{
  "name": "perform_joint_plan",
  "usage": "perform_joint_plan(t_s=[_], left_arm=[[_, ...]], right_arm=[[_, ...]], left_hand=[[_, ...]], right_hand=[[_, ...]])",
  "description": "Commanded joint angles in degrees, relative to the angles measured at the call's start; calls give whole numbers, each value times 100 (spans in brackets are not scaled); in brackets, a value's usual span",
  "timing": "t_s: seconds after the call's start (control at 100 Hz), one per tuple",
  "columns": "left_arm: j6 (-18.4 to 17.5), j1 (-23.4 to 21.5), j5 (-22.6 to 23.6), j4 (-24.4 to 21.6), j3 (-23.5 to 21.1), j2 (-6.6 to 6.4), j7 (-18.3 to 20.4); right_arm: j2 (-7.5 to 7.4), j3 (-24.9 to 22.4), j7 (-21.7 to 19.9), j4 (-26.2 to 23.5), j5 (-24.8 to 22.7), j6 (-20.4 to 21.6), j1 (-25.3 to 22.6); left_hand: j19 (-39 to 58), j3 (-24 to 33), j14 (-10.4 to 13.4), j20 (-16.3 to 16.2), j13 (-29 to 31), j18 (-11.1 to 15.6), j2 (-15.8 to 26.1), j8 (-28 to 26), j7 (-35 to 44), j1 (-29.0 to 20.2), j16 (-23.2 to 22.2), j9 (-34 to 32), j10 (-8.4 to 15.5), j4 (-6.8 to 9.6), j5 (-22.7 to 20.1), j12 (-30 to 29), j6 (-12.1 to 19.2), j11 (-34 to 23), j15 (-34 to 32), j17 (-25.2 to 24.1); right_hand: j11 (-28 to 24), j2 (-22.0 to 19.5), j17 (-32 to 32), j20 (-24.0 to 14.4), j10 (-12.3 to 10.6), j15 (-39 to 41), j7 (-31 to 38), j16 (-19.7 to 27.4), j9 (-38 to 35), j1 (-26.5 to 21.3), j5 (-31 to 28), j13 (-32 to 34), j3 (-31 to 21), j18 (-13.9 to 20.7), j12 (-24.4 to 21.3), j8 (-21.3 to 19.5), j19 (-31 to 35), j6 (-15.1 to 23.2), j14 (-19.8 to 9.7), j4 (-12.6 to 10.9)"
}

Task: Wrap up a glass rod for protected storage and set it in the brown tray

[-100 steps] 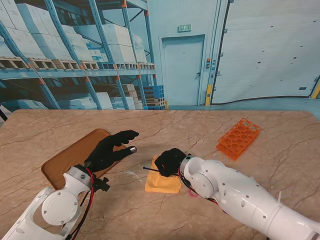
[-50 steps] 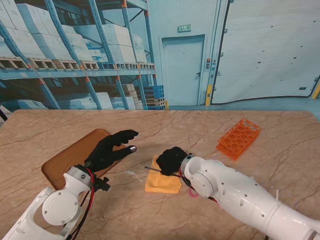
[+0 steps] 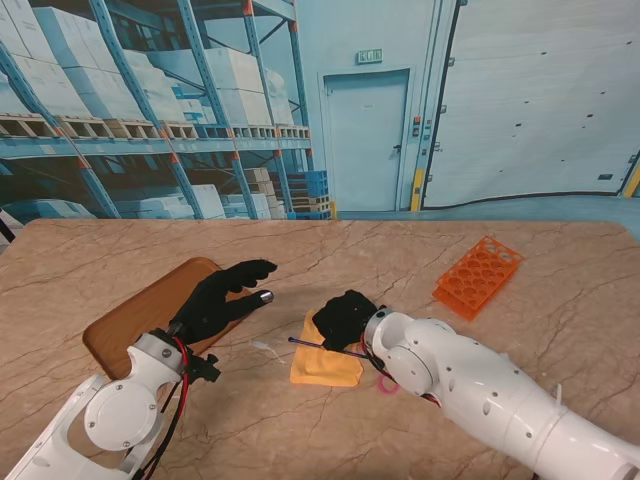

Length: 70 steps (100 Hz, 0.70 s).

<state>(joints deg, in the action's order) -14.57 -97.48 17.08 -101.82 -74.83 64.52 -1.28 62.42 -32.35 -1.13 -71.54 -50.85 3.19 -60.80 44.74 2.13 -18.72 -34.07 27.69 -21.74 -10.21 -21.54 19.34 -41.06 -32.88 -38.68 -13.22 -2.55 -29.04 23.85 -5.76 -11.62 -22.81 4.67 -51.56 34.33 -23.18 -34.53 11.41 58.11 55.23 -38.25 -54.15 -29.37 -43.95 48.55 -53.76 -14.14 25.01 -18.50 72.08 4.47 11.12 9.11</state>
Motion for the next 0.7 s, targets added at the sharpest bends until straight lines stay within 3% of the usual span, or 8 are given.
perform_joint_plan(t_s=[0.0,0.12,0.18,0.31,0.48,0.51,0.63,0.69], left_arm=[[-14,-39,70,-24,-6,12,23],[-75,-26,218,-5,-15,-17,77],[-73,-23,293,-21,-16,-39,141],[-25,-26,509,-134,-50,-167,639],[56,82,901,-210,11,-305,1133],[79,106,935,-211,38,-313,1162],[220,174,1051,-229,126,-360,1373],[269,211,1206,-215,194,-371,1379]], right_arm=[[-40,-96,80,-152,-67,49,-119],[-74,-370,201,-320,-251,148,-305],[-88,-511,251,-412,-325,193,-409],[-124,-807,358,-611,-499,306,-656],[-207,-1233,377,-931,-784,550,-1066],[-222,-1317,370,-991,-831,600,-1149],[-277,-1651,324,-1210,-982,810,-1487],[-301,-1797,310,-1294,-1053,916,-1642]], left_hand=[[151,-71,-34,-8,12,-54,-46,-55,-37,-32,-17,-37,-28,209,-15,-14,190,98,-39,-56],[163,-40,23,-11,-11,-19,-254,-70,-28,-59,-13,40,1,240,80,-6,195,92,-23,-33],[744,172,-26,-380,147,3,-412,-95,14,-23,-174,-11,-42,264,89,35,170,18,-253,179],[1170,443,28,-716,180,128,-551,-133,63,-17,-412,-22,13,260,101,255,180,-191,-491,268],[1404,774,117,-924,266,227,-682,-234,192,-115,-533,-73,101,267,-44,471,136,-388,-620,386],[1424,1121,120,-1003,285,227,-772,-304,243,5,-580,-94,108,234,-86,538,130,-423,-649,412],[1585,1441,180,-1082,255,304,-807,-420,441,-63,-641,-84,162,235,-238,689,126,-650,-758,417],[1808,1747,155,-1181,344,276,-910,-498,576,13,-833,-178,169,224,-318,926,133,-934,-1042,499]], right_hand=[[42,140,124,33,216,-81,-201,14,226,205,162,-171,-134,108,1,-155,17,42,16,-179],[91,84,251,50,218,-148,-364,27,425,336,285,-354,-90,125,-12,-229,-59,48,0,-206],[106,57,303,61,228,-183,-440,36,507,383,326,-432,-72,127,-16,-271,-102,40,-4,-233],[154,8,428,84,240,-273,-605,63,727,457,428,-619,-54,152,-33,-379,-202,50,-26,-295],[177,40,505,93,260,-328,-697,80,909,470,458,-767,-53,171,-45,-506,-269,81,-38,-331],[176,52,514,94,254,-333,-700,82,915,469,452,-775,-52,170,-46,-521,-276,87,-41,-328],[181,139,531,96,227,-351,-686,90,959,438,434,-799,-71,186,-52,-591,-306,210,-75,-292],[176,238,556,105,233,-360,-625,89,1020,405,439,-845,-71,216,-46,-634,-344,460,-108,-240]])
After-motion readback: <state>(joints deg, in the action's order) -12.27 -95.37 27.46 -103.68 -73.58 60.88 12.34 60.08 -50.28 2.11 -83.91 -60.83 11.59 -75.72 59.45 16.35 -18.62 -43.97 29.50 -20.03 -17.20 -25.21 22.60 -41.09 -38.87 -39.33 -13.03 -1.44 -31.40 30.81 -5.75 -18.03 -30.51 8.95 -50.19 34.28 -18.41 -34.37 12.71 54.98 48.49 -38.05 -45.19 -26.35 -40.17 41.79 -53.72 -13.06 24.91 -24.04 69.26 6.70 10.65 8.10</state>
